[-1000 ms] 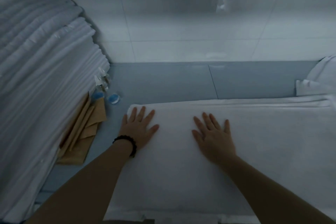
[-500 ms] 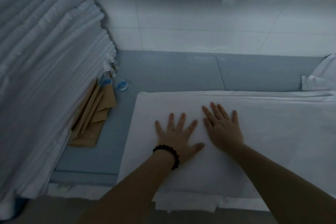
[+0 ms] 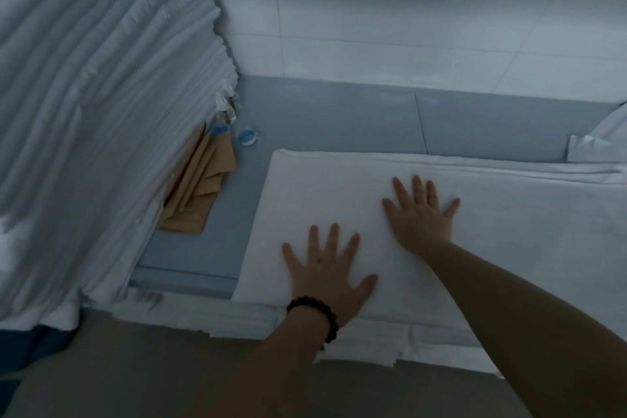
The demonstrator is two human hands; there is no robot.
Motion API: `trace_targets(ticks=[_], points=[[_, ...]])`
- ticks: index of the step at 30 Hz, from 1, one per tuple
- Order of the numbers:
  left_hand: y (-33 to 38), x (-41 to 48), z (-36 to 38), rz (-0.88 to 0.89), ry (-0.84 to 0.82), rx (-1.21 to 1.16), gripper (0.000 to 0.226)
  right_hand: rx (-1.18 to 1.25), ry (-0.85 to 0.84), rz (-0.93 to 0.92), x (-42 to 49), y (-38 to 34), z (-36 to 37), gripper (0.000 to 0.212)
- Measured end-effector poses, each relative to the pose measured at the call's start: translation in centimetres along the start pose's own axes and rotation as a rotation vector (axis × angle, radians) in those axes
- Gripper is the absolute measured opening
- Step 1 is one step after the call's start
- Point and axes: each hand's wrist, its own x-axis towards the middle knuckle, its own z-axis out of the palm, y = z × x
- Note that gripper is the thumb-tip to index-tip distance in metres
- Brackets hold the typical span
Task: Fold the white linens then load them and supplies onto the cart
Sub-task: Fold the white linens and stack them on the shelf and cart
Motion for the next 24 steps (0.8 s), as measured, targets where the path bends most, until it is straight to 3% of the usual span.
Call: trace_targets(ticks=[6, 10, 16, 20, 24], points=[[-2.9, -0.1, -0.4, -0.097, 0.083, 0.012, 0.077, 0.090, -0.110, 0.073, -3.9, -2.3, -0.8, 0.062], [-2.8, 0.6, 0.4, -0.126, 0.089, 0.023, 0.075, 0.021, -0.066, 0.051, -10.1, -3.1, 1.6, 0.067], [-3.1, 3.6, -0.6, -0.123, 0.059, 0.027, 0.075, 0.022, -0.092, 0.026, -7.0, -3.3, 0.7, 0.065], [-1.8, 5.3, -2.6, -0.167, -0.050, -0.011, 0.070, 0.030, -0.183, 0.040, -5.5, -4.3, -0.6, 0.062], [-0.4, 3.6, -1.7, -0.197, -0.043, -0.023, 0.057, 0.061, -0.085, 0.005, -8.6, -6.3, 0.9, 0.054]])
